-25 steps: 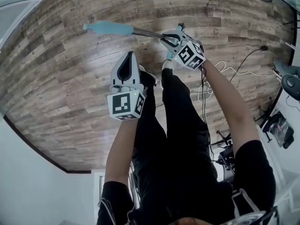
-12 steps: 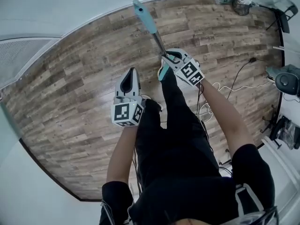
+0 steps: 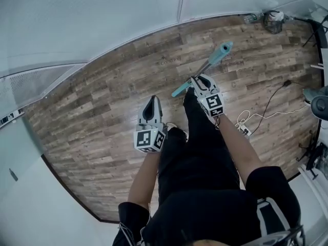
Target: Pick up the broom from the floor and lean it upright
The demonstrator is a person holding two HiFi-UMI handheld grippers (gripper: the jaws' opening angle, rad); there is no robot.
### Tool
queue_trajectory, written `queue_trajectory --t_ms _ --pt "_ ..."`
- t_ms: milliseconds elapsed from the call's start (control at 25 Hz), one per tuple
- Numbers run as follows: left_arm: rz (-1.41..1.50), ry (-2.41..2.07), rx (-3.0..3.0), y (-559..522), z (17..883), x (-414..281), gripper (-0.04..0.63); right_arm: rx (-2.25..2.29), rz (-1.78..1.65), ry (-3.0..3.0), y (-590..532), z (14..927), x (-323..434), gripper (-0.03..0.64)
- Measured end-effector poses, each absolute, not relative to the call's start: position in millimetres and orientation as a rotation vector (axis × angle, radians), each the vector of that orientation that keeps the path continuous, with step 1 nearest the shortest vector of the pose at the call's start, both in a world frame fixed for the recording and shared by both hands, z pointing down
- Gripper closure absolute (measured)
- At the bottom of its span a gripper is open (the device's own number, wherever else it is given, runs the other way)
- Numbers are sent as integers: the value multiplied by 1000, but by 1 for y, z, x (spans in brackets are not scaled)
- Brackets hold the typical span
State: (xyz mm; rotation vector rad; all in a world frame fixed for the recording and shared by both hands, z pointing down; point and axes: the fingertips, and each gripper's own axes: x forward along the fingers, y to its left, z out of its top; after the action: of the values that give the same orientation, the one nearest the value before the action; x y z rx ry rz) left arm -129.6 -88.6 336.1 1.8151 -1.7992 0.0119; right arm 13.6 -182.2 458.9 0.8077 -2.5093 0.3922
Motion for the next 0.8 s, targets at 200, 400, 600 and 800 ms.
queue_trajectory --t_ms 200,400,600,800 --pt "27 -1810 1864 -155 340 -113 577 843 489 -2458 -221 498 17 538" --pt "23 -1779 1954 -206 342 -100 577 888 508 -2443 -268 541 9 538" --pt "-36 -1748 1991 -247 352 -108 577 936 511 -2403 -313 617 -4 538" --pt "-63 -1731 2029 -279 395 -128 577 963 479 -2369 -364 692 -24 538"
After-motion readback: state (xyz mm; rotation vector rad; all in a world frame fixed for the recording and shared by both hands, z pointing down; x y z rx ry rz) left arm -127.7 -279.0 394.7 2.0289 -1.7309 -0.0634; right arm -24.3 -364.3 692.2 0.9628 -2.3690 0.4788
